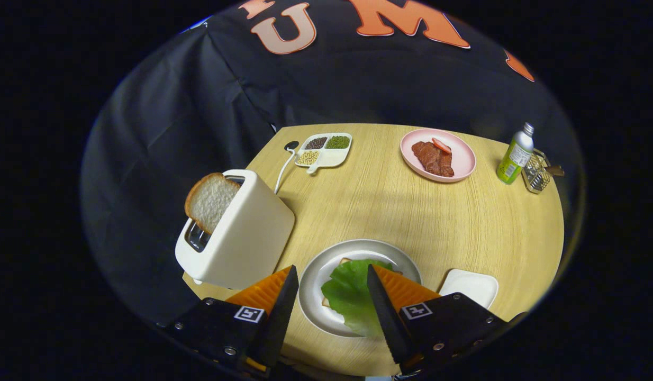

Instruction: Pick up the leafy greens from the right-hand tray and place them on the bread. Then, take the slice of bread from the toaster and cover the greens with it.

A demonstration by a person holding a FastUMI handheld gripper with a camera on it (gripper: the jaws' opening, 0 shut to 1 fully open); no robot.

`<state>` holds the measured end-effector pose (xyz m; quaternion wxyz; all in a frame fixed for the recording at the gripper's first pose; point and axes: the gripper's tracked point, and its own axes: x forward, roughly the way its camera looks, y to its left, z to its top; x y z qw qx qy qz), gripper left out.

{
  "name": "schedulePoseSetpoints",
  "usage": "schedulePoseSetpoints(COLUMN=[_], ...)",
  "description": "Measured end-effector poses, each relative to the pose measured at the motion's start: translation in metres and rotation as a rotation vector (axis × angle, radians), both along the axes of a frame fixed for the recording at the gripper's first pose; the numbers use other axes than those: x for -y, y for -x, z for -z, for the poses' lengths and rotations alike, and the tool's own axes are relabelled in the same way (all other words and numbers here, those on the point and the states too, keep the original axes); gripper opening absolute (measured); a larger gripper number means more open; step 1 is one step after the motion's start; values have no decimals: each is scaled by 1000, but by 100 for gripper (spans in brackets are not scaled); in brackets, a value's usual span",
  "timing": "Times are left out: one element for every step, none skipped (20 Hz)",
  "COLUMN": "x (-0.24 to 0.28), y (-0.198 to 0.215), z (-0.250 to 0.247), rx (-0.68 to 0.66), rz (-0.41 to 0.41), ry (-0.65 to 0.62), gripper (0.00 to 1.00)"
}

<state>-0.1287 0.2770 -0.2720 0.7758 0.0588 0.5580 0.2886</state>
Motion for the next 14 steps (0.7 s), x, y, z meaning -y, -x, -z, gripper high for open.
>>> schedulePoseSetpoints(x=[-5,-10,-17,-25,-38,-51,-59,-67,-75,-83,-92,-101,-106,-113], y=[-4,-6,-9,-11,-9,-10,-14,-16,-17,-18,-17,-18,-18,-18], z=[-4,-9,-15,-20,-29,-37,-44,-51,-56,-63,-66,-71,-73,-74], rx=[1,0,-7,-19,-35,-33,-23,-14,-11,-17,-24,-30,-33,-41], rz=[4,9,17,22,17,6,-5,-15,-20,-23,-27,-30,-38,-48], ry=[7,14,19,13,-4,-20,-19,-15,-5,0,4,12,24,37], gripper=[80,80,80,80,82,84,89,90,92,92,92,92,91,90])
